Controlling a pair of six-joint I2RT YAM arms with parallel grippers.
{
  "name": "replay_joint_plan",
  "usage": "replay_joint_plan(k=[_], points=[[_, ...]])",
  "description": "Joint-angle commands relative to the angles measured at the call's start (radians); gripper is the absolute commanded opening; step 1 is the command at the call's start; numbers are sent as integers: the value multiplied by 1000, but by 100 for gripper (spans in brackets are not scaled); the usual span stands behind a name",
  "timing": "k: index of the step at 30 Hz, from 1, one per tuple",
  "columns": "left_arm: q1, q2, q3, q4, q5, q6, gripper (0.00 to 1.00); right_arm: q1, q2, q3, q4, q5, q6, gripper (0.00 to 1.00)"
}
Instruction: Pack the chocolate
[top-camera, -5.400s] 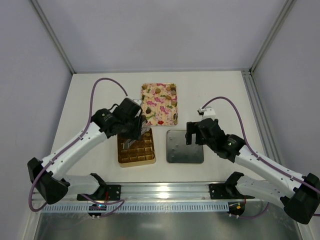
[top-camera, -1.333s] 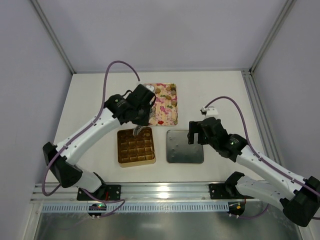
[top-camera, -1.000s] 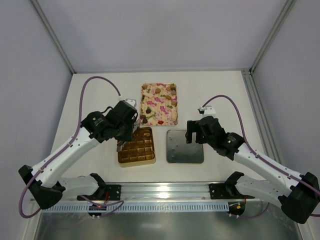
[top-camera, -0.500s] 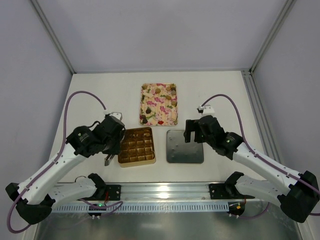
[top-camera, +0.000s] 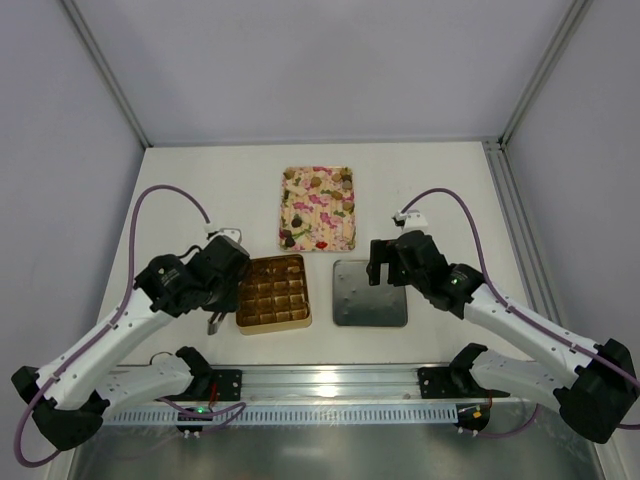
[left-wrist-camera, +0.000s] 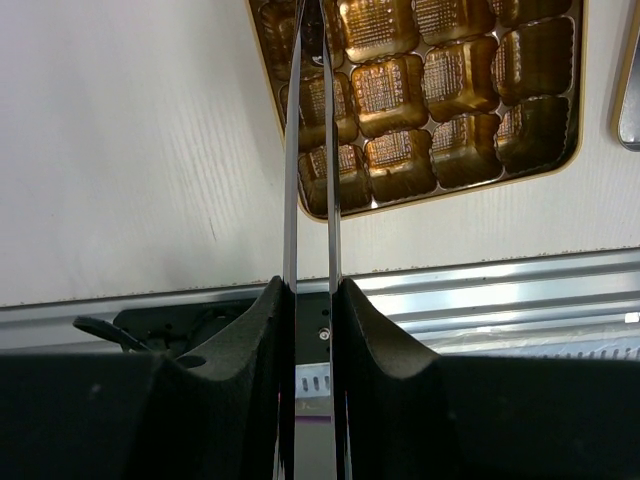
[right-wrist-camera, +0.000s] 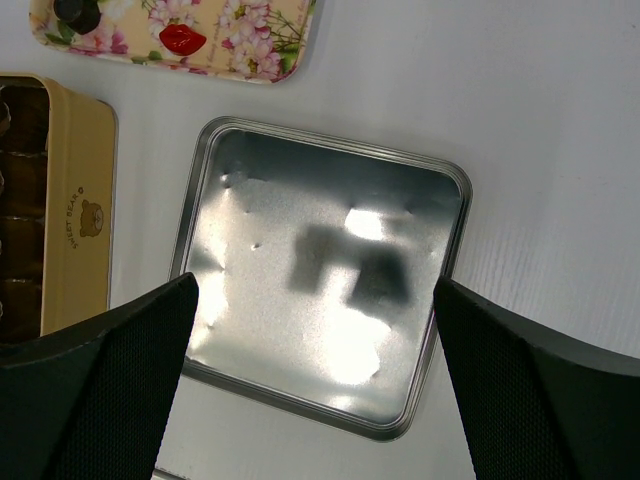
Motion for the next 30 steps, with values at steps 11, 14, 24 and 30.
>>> replay_joint_plan(k=[11,14,24,30], points=[[3,-11,-27,10,-42,-9,32,-3,2,4,40,-1,5,100],[3,-7,-30,14,-39,-9,34,-3,1,4,38,0,5,100],[4,2,13,24,-28,-5,37,-3,-4,4,34,0,5,100],[4,119,224,52,-8,28,39,-3,2,46,6,-11,2,100]])
